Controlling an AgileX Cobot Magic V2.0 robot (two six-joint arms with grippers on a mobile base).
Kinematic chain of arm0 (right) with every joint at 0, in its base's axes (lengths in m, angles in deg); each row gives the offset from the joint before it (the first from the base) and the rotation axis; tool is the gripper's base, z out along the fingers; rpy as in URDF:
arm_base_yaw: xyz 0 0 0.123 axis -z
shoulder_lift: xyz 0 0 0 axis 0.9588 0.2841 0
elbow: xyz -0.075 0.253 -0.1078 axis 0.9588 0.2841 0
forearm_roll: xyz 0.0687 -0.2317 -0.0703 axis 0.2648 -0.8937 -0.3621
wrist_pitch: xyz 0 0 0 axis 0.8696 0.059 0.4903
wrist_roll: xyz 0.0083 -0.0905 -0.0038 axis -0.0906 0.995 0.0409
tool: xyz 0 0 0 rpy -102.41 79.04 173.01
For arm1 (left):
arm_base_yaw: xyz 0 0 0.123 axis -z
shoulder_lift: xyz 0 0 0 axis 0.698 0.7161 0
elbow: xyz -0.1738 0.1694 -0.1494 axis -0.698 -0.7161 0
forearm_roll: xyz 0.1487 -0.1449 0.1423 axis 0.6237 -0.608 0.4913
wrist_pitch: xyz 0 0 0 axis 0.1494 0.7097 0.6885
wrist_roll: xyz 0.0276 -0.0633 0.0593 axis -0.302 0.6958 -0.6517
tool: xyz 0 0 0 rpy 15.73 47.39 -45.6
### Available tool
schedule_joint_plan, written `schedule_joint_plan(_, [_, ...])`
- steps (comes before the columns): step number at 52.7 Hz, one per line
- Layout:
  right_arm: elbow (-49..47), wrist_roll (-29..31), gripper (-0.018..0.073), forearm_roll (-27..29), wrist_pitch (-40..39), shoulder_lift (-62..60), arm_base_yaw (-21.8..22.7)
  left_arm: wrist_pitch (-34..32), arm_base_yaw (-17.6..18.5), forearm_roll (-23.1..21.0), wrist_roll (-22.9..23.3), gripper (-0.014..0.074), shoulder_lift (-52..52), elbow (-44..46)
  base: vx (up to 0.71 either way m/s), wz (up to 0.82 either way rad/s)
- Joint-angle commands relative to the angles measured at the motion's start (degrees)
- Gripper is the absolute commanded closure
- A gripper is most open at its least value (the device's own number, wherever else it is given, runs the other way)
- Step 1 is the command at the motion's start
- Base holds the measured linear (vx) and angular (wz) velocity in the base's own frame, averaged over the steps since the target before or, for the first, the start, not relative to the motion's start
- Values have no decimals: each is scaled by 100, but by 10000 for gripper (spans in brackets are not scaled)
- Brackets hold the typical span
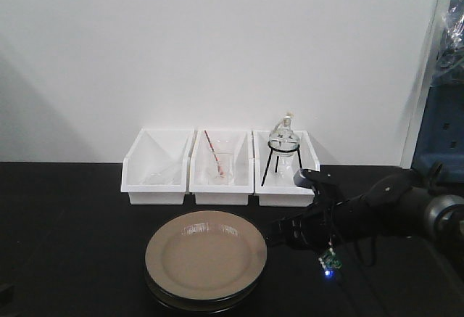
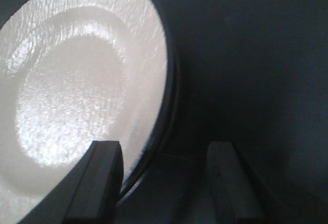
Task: Arrange circular plates on left workspace
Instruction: 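Open the right gripper and withdraw it from the stacked plates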
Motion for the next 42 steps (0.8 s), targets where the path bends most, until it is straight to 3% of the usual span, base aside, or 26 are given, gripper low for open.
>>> schedule_joint_plan(1, [-180, 46, 120, -205, -27, -531, 122, -244, -12, -164, -29, 600, -113, 157, 0, 0])
schedule_joint_plan(5, [-180, -17, 148, -653, 10, -703, 212, -272, -12, -164, -29, 600, -113, 157, 0, 0])
schedule_joint_plan(11, [-161, -726, 265, -1641, 22, -1080, 356, -263, -12, -144, -44, 600, -113, 157, 0, 0])
schedule_joint_plan(19, [75, -2084, 577, -3406, -74, -1857, 459, -158, -17, -19, -44, 600, -113, 157, 0, 0])
schedule_joint_plan(23, [420, -2478, 572, -3989, -299, -2351, 452, -25, -17, -19, -40, 600, -113, 157, 0, 0])
schedule_joint_plan(34, [2381, -2605, 568, -4059, -1993, -4369, 452, 592, -17, -14, -40, 596, -323, 121, 0, 0])
schedule_joint_plan(42, [4011, -2600, 568, -4059, -3168, -5833, 452, 572, -17, -53, -44, 596, -1183, -254, 0, 0])
